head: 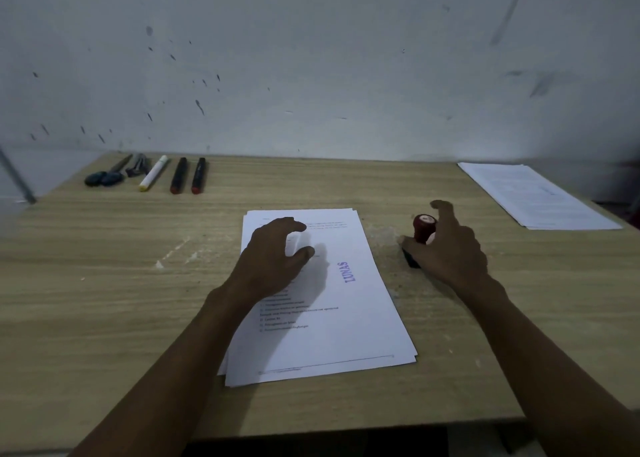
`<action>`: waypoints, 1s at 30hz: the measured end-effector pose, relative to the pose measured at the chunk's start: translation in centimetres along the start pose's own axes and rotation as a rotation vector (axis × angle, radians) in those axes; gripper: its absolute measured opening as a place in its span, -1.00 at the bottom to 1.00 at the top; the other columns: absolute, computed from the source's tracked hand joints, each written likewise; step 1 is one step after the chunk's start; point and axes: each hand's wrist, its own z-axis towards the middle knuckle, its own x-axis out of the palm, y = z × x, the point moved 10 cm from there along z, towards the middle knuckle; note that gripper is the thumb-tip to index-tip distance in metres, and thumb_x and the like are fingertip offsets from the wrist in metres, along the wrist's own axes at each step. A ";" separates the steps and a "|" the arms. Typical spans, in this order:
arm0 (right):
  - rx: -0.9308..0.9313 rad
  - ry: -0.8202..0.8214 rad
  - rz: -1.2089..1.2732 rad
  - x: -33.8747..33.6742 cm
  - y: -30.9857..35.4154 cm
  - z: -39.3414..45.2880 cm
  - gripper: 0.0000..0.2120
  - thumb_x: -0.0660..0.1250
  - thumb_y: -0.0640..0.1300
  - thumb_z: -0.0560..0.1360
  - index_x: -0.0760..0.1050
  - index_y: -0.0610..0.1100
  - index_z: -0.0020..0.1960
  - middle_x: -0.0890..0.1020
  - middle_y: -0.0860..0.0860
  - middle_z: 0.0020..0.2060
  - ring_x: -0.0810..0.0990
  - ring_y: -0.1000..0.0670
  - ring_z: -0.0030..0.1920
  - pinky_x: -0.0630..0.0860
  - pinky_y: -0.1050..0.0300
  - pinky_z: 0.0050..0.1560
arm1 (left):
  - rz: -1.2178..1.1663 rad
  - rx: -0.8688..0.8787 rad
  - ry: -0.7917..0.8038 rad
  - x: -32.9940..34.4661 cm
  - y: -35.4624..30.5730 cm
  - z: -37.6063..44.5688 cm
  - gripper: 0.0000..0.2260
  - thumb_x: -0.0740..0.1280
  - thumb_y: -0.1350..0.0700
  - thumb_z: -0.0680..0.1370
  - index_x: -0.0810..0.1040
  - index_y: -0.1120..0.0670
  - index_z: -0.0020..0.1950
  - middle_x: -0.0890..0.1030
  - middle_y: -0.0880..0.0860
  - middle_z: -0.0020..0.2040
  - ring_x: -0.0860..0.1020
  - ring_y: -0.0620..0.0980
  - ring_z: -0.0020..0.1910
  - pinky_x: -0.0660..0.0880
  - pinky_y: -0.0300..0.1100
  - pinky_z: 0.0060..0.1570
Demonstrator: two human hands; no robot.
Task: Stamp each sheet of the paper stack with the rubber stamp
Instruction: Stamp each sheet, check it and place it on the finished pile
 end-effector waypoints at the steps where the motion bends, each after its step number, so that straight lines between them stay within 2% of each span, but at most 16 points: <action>1: -0.002 -0.061 -0.015 -0.8 0.4 -0.5 -0.29 0.46 0.16 0.39 0.20 0.02 0.40 0.56 -0.11 0.13 0.52 -0.21 0.17 0.43 -0.04 0.05 | 0.003 -0.008 -0.028 -0.4 0.4 -0.1 -0.62 0.43 0.06 0.49 0.53 0.11 0.28 0.54 0.04 0.31 0.44 0.02 0.34 0.30 -0.13 0.36; 3: -0.039 -0.200 -0.007 -2.4 1.5 -1.9 -0.42 0.46 0.13 0.41 0.25 -0.06 0.24 0.56 -0.06 -0.05 0.54 -0.19 0.01 0.40 0.01 -0.08 | 0.009 -0.053 -0.109 -1.6 1.3 -0.6 -0.65 0.44 0.08 0.48 0.56 0.13 0.24 0.58 0.08 0.24 0.49 0.08 0.26 0.37 -0.07 0.29; 5: -0.083 -0.256 0.020 -2.9 2.6 -3.6 -0.60 0.43 0.07 0.43 0.31 -0.07 0.07 0.50 0.05 -0.24 0.50 -0.14 -0.16 0.38 0.04 -0.15 | 0.049 -0.143 -0.164 -2.7 2.9 -1.1 -0.65 0.42 0.04 0.47 0.57 0.15 0.21 0.59 0.11 0.19 0.52 0.13 0.20 0.42 -0.03 0.21; 7: -0.095 -0.197 -0.003 -1.7 2.9 -4.8 -0.75 0.39 0.05 0.43 0.40 -0.06 -0.08 0.51 0.09 -0.32 0.52 -0.10 -0.21 0.45 0.04 -0.16 | 0.152 -0.230 -0.163 -3.2 4.2 -1.7 -0.60 0.36 -0.05 0.47 0.56 0.17 0.19 0.58 0.17 0.17 0.50 0.18 0.18 0.42 -0.01 0.15; 9: -0.070 -0.055 -0.064 0.6 2.7 -5.9 -0.77 0.39 0.11 0.42 0.46 -0.03 -0.16 0.56 0.08 -0.28 0.58 -0.06 -0.17 0.52 0.05 -0.11 | 0.233 -0.352 -0.135 -3.5 5.4 -2.6 -0.60 0.36 -0.05 0.49 0.54 0.21 0.18 0.53 0.22 0.18 0.45 0.24 0.21 0.40 0.05 0.15; 11: -0.056 0.078 -0.147 2.9 2.4 -6.9 -0.67 0.38 0.25 0.42 0.48 -0.02 -0.12 0.57 0.07 -0.18 0.58 -0.04 -0.11 0.51 0.07 -0.10 | 0.328 -0.433 -0.060 -3.3 6.0 -3.7 -0.59 0.35 -0.10 0.51 0.52 0.21 0.14 0.47 0.21 0.19 0.38 0.26 0.25 0.36 0.07 0.16; 13: -0.083 0.088 -0.213 3.9 2.7 -7.8 -0.55 0.37 0.33 0.40 0.49 -0.07 -0.08 0.56 0.04 -0.13 0.58 -0.05 -0.07 0.45 0.10 -0.15 | 0.358 -0.432 -0.032 -2.9 5.9 -4.4 -0.58 0.33 -0.14 0.51 0.52 0.22 0.10 0.46 0.20 0.20 0.34 0.25 0.26 0.34 0.05 0.17; 15: -0.079 0.058 -0.197 4.0 2.8 -8.1 -0.52 0.41 0.33 0.35 0.48 -0.09 -0.13 0.56 0.03 -0.18 0.58 -0.04 -0.12 0.42 0.11 -0.22 | 0.352 -0.413 -0.055 -2.7 5.7 -4.9 -0.59 0.31 -0.12 0.53 0.52 0.22 0.12 0.46 0.19 0.22 0.33 0.25 0.27 0.34 0.05 0.18; 17: -0.031 0.062 -0.132 4.0 2.5 -8.1 -0.56 0.48 0.28 0.32 0.47 -0.07 -0.14 0.55 0.05 -0.21 0.57 -0.02 -0.17 0.41 0.12 -0.24 | 0.348 -0.392 -0.098 -2.5 5.5 -5.2 -0.62 0.28 -0.09 0.54 0.51 0.22 0.11 0.46 0.18 0.21 0.33 0.24 0.26 0.35 0.06 0.18; 19: 0.022 0.053 -0.037 3.8 2.2 -8.0 -0.63 0.54 0.17 0.31 0.47 -0.04 -0.12 0.56 0.05 -0.18 0.58 -0.03 -0.15 0.48 0.08 -0.17 | 0.342 -0.363 -0.127 -2.5 5.2 -5.5 -0.64 0.26 -0.08 0.54 0.51 0.21 0.08 0.47 0.17 0.18 0.33 0.23 0.24 0.35 0.06 0.16; 23: 0.069 -0.036 0.113 3.2 1.5 -7.8 -0.78 0.58 -0.02 0.34 0.55 -0.02 -0.19 0.63 0.03 -0.19 0.63 -0.05 -0.15 0.58 0.01 -0.10 | 0.310 -0.358 -0.151 -2.7 5.5 -5.8 -0.66 0.27 -0.10 0.53 0.51 0.18 0.06 0.48 0.14 0.18 0.34 0.20 0.23 0.35 0.05 0.16; 28: 0.019 -0.086 0.134 3.0 1.7 -7.5 -0.85 0.52 -0.07 0.43 0.60 -0.09 -0.24 0.62 0.04 -0.29 0.61 -0.02 -0.23 0.54 0.08 -0.19 | 0.290 -0.369 -0.163 -2.9 5.8 -5.6 -0.59 0.27 -0.16 0.53 0.53 0.15 0.14 0.48 0.11 0.23 0.33 0.18 0.28 0.33 0.03 0.19; 30: -0.001 -0.117 0.111 2.8 1.7 -7.5 -0.84 0.48 -0.04 0.46 0.58 -0.07 -0.23 0.62 0.01 -0.26 0.61 -0.06 -0.20 0.57 0.03 -0.17 | 0.260 -0.381 -0.178 -3.0 6.1 -5.6 -0.59 0.26 -0.17 0.53 0.54 0.14 0.14 0.49 0.10 0.24 0.34 0.18 0.28 0.34 0.03 0.19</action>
